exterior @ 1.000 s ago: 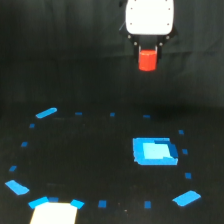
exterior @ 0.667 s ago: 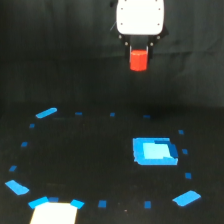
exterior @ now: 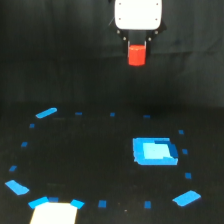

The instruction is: Pick up the red object from the table

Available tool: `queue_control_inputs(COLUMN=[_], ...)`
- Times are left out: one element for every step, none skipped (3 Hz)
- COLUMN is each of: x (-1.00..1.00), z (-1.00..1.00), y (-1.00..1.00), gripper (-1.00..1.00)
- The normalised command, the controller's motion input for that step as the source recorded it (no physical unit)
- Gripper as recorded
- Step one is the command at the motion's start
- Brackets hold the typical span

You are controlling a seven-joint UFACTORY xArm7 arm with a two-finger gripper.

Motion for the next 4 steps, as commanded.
queue_control_inputs(x=[-0.08, -0.28, 0.08, -0.37], z=[0.35, -0.20, 0.31, -0.36], y=[-0.01, 0.13, -0.10, 0.19], gripper=[-0.98, -1.00, -1.00, -1.00])
